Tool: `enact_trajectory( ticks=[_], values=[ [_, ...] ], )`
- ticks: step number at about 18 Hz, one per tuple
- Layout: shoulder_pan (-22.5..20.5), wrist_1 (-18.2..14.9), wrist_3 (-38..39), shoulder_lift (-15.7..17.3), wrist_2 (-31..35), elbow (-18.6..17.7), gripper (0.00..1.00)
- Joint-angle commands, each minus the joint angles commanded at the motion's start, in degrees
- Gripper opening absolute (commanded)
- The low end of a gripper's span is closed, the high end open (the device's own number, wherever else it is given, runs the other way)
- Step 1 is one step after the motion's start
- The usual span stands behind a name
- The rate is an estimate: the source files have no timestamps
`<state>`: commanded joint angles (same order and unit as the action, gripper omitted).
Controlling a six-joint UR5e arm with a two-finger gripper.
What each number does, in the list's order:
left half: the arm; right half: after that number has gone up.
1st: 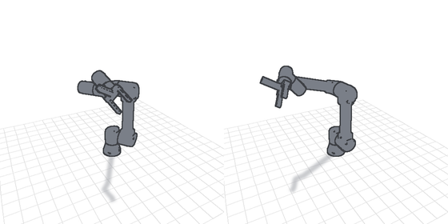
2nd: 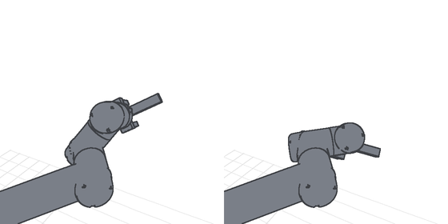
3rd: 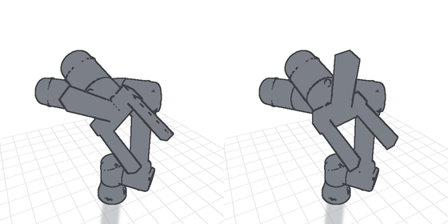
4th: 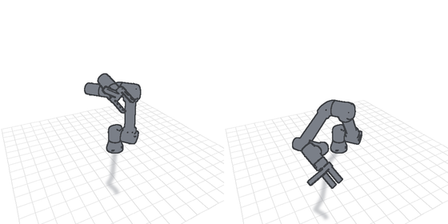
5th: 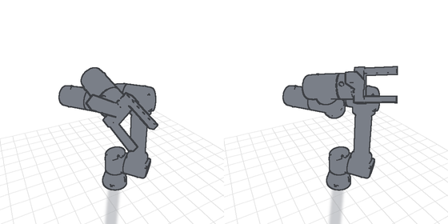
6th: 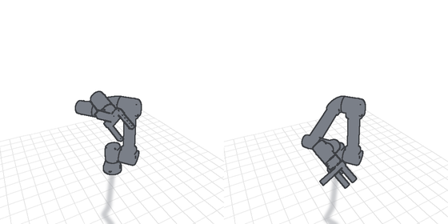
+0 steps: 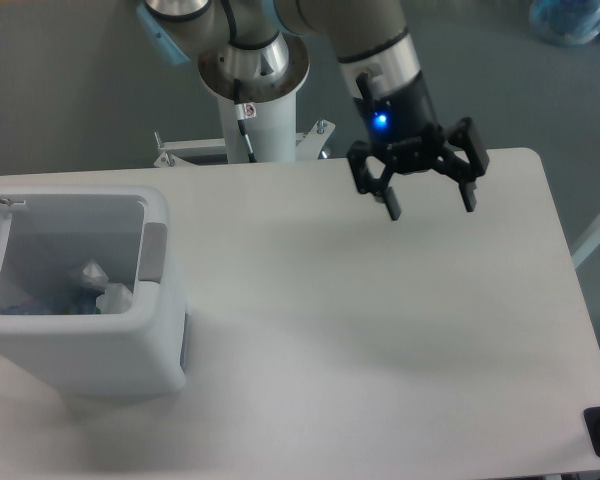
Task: Place the trash in the trash can
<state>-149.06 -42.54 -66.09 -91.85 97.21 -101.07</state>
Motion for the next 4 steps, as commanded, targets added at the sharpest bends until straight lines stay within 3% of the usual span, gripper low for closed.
enact_trajectory(
  ticks=[4],
  values=[
    [-0.2, 0.1, 0.1, 0.0, 0.0, 0.1, 1.0]
  ],
)
